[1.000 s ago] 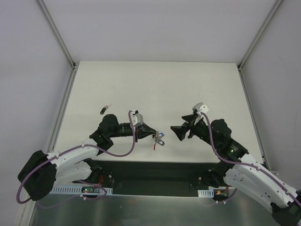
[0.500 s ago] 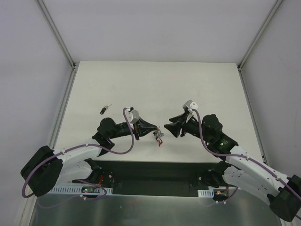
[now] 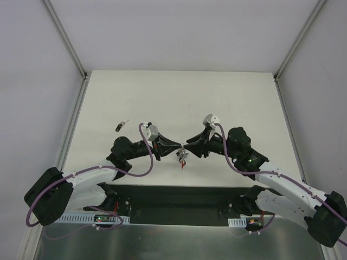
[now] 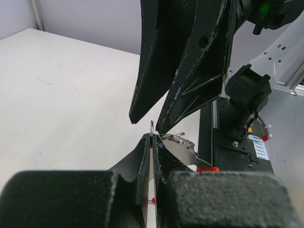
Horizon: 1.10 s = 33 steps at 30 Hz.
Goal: Put the keys on the keyring
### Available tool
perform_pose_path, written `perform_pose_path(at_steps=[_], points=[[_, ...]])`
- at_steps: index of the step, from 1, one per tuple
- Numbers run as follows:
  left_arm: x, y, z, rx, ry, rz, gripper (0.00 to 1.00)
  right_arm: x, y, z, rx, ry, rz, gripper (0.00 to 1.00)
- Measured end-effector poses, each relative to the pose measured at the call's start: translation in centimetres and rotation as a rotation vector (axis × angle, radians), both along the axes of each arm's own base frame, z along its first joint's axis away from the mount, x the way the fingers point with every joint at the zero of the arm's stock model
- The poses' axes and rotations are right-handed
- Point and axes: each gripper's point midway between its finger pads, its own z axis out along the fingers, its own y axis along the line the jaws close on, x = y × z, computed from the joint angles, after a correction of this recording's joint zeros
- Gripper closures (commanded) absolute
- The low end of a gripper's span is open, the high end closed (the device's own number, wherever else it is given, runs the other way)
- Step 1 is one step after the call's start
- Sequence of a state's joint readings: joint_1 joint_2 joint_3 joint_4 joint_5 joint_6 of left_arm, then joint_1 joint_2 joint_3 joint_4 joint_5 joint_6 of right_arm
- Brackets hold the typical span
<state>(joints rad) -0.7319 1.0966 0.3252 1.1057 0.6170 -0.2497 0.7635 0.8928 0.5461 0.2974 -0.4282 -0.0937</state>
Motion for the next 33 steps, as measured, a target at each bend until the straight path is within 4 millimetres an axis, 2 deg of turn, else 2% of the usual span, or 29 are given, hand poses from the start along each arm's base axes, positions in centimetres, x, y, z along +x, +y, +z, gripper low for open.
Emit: perform_pose_path(at_steps=[6, 13, 23, 26, 27, 30, 33], points=[[0.0, 0.0, 0.2, -0.007, -0.002, -0.001, 1.0, -0.2, 0.6, 1.0, 0.018, -0.013, 0.035, 0.66], [0.0, 0.0, 0.3, -0.01, -0.004, -0.002, 1.0, -0.3, 0.8, 0.5, 0.007, 0.001, 0.053, 0.71], [-0.4, -0.1, 0.4, -0.014, 0.012, -0.022, 1.0, -0.9, 1.1, 0.8, 0.009, -0.012, 0.098, 0.77], [-0.5, -0.1, 0.4, -0.015, 0.009, -0.028, 1.0, -1.1, 1.3, 1.0, 0.009, -0.016, 0.119, 0.82], [-0.6, -0.1, 0.4, -0.015, 0.009, -0.03, 1.0, -1.2, 1.3, 1.0, 0.007, -0.018, 0.124, 0.88], [-0.6, -0.1, 0.4, -0.015, 0.009, -0.031, 1.0, -1.5, 1.4, 1.2, 0.003, -0.024, 0.144, 0.99], [-0.5, 0.0, 0.5, -0.016, 0.007, -0.03, 0.99, -1.5, 1.3, 1.3, -0.005, -0.034, 0.149, 0.99]])
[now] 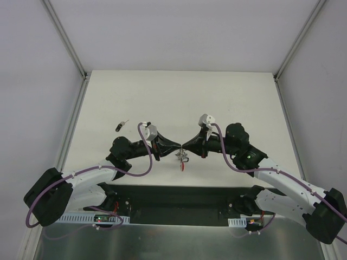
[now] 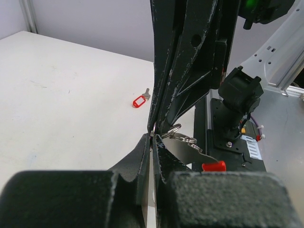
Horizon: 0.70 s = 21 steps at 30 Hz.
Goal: Put the keys on the keyring
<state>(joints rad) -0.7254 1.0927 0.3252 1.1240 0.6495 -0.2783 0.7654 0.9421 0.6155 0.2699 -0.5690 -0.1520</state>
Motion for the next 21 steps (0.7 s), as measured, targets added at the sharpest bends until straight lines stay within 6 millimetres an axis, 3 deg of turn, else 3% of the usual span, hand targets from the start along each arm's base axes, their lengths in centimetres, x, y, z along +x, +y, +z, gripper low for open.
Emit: perform_pose_path(at_steps=[6, 21], points=[[-0.45, 0.23, -0.04, 0.017, -0.01, -0.01, 0.83, -0.28, -0.15, 0.0, -0.037, -0.022, 0.024, 0.99], [-0.42, 0.86, -0.8, 0.163, -0.062, -0.002, 0.72, -0.87, -0.87, -0.24, -0.137, -0.073, 0.08, 0.99]])
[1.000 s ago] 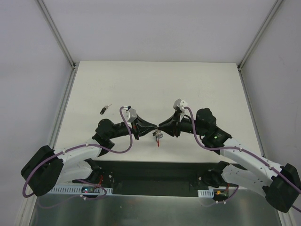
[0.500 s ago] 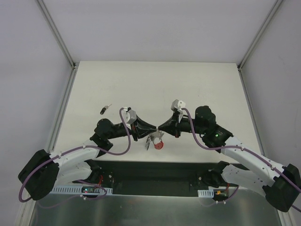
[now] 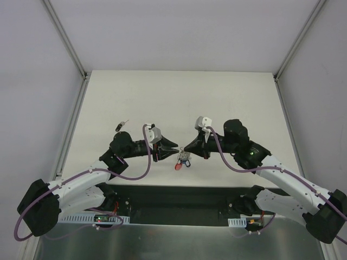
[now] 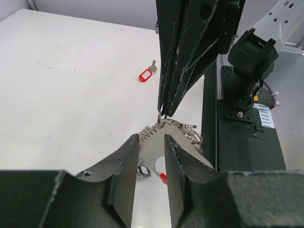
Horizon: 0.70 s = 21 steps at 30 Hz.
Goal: Put the keys on the keyring
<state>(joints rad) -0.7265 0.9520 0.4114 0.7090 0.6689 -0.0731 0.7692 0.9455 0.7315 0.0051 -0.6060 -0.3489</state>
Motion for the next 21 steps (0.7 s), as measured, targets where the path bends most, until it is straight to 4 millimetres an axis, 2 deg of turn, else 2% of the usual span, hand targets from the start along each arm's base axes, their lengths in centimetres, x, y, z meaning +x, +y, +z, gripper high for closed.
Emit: perform_pose_path(at_steps=[12, 21], points=[[0.0, -0.8, 1.4, 0.024, -0.016, -0.057, 0.73, -0.3, 0.1, -0.9, -0.037, 0.011, 0.025, 0.99], [-0.3, -1.0, 0.1, 0.074, 0.039, -0.084, 0.79, -0.3, 0.1, -0.7, -0.037, 0.006, 0.028, 0.99]])
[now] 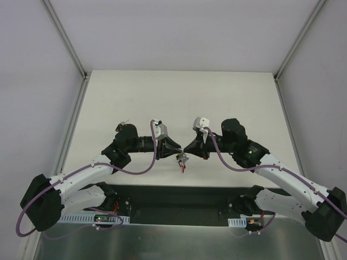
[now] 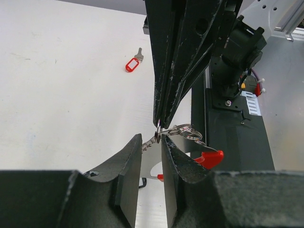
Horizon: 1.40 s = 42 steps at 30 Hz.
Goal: Put the keys on the keyring
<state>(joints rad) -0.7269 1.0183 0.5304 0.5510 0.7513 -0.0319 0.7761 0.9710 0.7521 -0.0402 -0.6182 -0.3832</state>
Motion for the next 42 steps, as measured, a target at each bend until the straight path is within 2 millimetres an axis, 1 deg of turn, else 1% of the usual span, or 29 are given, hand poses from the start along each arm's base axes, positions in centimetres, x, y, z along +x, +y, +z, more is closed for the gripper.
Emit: perform_pose_path(at_steps=[4, 9, 12, 15, 20, 21, 22, 24, 25, 27, 28, 30, 31, 33, 34, 36, 37, 38, 42], points=[[0.0, 0.0, -0.2, 0.015, 0.017, -0.001, 0.82, 0.0, 0.0, -0.1, -0.002, 0.002, 0.001, 0.99], [0.1, -0.2, -0.1, 0.017, 0.02, -0.008, 0.84, 0.0, 0.2, 0.0, -0.004, 0.003, 0.003, 0.98], [0.1, -0.3, 0.0, 0.019, 0.023, -0.017, 0.89, -0.1, 0.3, -0.1, -0.006, 0.004, 0.008, 0.99], [-0.1, -0.4, -0.1, 0.024, 0.031, -0.029, 1.0, -0.1, 0.3, -0.3, -0.011, 0.007, 0.01, 0.99], [-0.3, -0.4, -0.4, 0.042, 0.052, -0.044, 1.0, -0.1, 0.3, -0.6, -0.021, 0.013, 0.01, 0.99], [-0.4, -0.4, -0.4, 0.046, 0.052, -0.049, 1.0, -0.2, 0.2, -0.6, -0.024, 0.015, 0.011, 0.96], [-0.4, -0.4, -0.5, 0.05, 0.048, -0.051, 1.0, -0.2, 0.2, -0.7, -0.026, 0.017, 0.012, 0.83], [-0.4, -0.4, -0.5, 0.054, 0.042, -0.053, 1.0, -0.3, 0.2, -0.7, -0.028, 0.021, 0.012, 0.67], [-0.4, -0.3, -0.7, 0.06, 0.04, -0.052, 1.0, -0.3, 0.2, -0.6, -0.025, 0.023, 0.01, 0.55], [-0.4, -0.1, -1.0, 0.073, 0.035, -0.042, 1.0, -0.4, 0.1, -0.2, -0.015, 0.028, 0.0, 0.46], [-0.3, 0.1, -1.1, 0.076, 0.027, -0.032, 1.0, -0.4, 0.0, 0.0, -0.009, 0.029, -0.007, 0.39], [-0.5, 0.5, -1.4, 0.075, 0.01, -0.022, 1.0, -0.1, -0.4, 0.8, 0.011, 0.025, -0.033, 0.33], [-0.6, 0.7, -1.5, 0.072, 0.003, -0.015, 1.0, 0.1, -0.6, 1.1, 0.02, 0.02, -0.056, 0.27], [-0.8, 1.0, -2.0, 0.068, -0.007, -0.006, 1.0, 0.6, -1.3, 1.9, 0.044, 0.01, -0.106, 0.2], [-0.9, 1.2, -2.3, 0.066, -0.01, -0.002, 1.0, 1.0, -1.7, 2.1, 0.052, 0.007, -0.136, 0.14], [-1.2, 1.6, -3.0, 0.068, -0.009, 0.005, 1.0, 1.6, -2.6, 2.4, 0.07, 0.01, -0.205, 0.08], [-1.2, 1.7, -3.1, 0.068, -0.011, 0.007, 1.0, 2.0, -3.2, 2.4, 0.075, 0.013, -0.247, 0.01], [-1.2, 1.8, -3.2, 0.068, -0.013, 0.013, 1.0, 2.4, -3.7, 2.3, 0.076, 0.018, -0.289, 0.04], [-1.4, 2.1, -3.0, 0.055, -0.034, 0.022, 1.0, 4.0, -6.0, 1.5, 0.062, 0.049, -0.459, 0.04]])
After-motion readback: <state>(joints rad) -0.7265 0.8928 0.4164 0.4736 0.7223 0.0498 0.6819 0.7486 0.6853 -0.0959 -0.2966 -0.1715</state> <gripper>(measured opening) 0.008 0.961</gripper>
